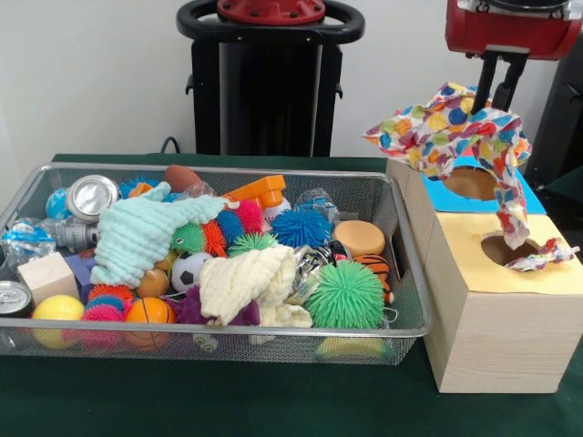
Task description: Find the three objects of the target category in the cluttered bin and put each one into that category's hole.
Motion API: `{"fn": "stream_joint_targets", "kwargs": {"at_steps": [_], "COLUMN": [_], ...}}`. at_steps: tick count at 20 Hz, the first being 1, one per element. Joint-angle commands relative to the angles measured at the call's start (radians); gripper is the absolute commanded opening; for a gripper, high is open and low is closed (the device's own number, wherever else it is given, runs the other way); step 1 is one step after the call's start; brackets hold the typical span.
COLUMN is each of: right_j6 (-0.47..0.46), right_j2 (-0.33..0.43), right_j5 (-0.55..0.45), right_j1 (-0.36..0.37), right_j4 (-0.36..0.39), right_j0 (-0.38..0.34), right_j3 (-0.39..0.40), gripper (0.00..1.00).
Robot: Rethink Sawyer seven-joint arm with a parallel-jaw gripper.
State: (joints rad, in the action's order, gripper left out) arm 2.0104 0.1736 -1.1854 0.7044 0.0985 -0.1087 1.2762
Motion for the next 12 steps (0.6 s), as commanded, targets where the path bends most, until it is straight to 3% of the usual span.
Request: {"fn": "stream_joint_targets", "kwargs": {"at_steps": [1,12], "right_j6": [0.054,0.061], "right_j2": [0.008,-0.004], "right_j5": [0.083,0.091], "right_j1": [-0.079,-0.135], "right_j4": [0.052,0.073], "right_j0": [0.008,0.017], "right_j3": [0.036,-0.022], "gripper": [0.0,0.0]}}
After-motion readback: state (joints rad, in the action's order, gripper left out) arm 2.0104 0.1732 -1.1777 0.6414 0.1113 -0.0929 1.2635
